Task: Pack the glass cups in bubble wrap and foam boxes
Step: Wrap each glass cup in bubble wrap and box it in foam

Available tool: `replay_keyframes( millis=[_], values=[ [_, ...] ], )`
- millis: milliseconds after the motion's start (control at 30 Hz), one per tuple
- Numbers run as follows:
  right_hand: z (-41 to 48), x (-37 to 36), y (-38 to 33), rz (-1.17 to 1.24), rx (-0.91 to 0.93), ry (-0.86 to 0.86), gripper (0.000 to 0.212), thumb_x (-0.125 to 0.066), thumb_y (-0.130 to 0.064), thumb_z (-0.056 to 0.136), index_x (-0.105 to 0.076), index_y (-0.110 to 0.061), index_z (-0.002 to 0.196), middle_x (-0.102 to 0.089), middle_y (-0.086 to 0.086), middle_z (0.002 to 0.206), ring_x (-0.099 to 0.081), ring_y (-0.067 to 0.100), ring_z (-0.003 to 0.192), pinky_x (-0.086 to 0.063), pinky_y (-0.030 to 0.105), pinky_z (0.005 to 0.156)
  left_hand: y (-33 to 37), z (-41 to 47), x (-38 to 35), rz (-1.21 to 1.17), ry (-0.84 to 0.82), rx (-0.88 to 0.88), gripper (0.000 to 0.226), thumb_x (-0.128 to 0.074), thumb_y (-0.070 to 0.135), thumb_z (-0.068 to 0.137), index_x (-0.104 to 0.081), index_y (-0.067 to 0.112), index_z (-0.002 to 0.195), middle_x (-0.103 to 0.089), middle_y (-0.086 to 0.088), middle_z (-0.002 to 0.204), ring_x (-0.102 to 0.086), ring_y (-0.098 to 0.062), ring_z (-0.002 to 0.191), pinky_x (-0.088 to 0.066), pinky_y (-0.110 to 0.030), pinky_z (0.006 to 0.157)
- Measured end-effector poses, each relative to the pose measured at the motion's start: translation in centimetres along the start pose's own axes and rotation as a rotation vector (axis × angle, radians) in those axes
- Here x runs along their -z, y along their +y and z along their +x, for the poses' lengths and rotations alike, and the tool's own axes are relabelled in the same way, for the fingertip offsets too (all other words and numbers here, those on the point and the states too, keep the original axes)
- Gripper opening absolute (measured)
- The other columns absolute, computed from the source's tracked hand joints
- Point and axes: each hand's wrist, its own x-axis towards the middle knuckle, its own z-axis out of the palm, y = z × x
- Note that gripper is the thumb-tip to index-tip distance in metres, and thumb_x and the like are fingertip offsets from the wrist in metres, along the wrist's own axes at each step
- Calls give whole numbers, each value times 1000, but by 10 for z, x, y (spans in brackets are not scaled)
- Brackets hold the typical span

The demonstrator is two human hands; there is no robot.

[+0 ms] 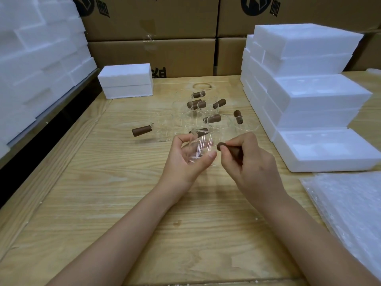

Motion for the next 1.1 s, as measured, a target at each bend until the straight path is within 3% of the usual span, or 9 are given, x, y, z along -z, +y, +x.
replay_keyframes(
  millis=[67,133,233,300,400,600,733,900,1100],
  values=[
    [-1,0,1,-3,-75,16,20,-49,-20,91,-52,-3,80,-61,3,58,-60,22,48,-42,25,44,0,-4,-6,93,51,-90,57,-78,25,63,-37,22,102,-67,-2,108,-65,-7,87,-51,-19,72],
    [-1,2,-1,128,-266,23,19,-45,-24,95,-43,-17,78,-49,-9,51,-63,29,54,-38,28,43,-1,-9,-12,171,102,-186,62,-79,37,59,-35,27,101,-64,-3,114,-64,-10,93,-49,-20,72],
    [0,-1,0,289,-558,54,25,-41,-30,97,-37,-25,72,-41,-10,50,-60,15,54,-34,19,45,-1,-13,-14,260,170,-300,63,-78,41,60,-34,32,104,-60,1,117,-61,-10,97,-48,-21,74],
    [2,-5,2,446,-757,37,30,-39,-31,100,-41,-20,73,-42,-11,49,-49,3,42,-33,23,43,-1,-13,-12,303,186,-345,64,-78,41,62,-33,34,106,-57,5,118,-60,-7,99,-48,-22,75],
    [5,-5,1,744,-981,6,32,-34,-29,103,-43,-17,75,-37,-13,42,-29,4,36,-26,18,37,1,-11,-10,254,171,-322,63,-77,38,63,-33,33,108,-57,1,119,-59,-5,103,-48,-22,76],
    [5,-6,-5,1172,-999,-66,32,-36,-39,100,-49,-11,89,-31,-7,50,-26,8,42,-28,21,39,4,-4,-3,119,117,-247,57,-72,12,72,-32,27,110,-59,-1,117,-58,0,105,-48,-18,78],
    [5,-5,-4,1419,-881,-161,38,-48,-44,88,-61,-10,101,-36,-5,60,-33,9,50,-37,22,46,5,-2,-1,23,104,-133,56,-78,20,75,-33,21,109,-62,-3,114,-64,-1,92,-55,-26,80],
    [5,-6,0,1515,-889,-159,31,-51,-38,88,-69,-15,98,-39,-4,59,-37,9,50,-40,21,47,1,-1,1,-29,73,-95,47,-66,20,76,-34,23,110,-63,-1,110,-64,-7,94,-54,-22,77],
    [7,-5,5,1465,-957,-83,38,-49,-44,86,-71,-15,94,-38,-4,57,-38,9,47,-40,21,46,-4,0,6,-234,-16,-16,34,-50,21,82,-37,19,113,-66,-10,111,-67,-23,96,-55,-32,83]
  ],
)
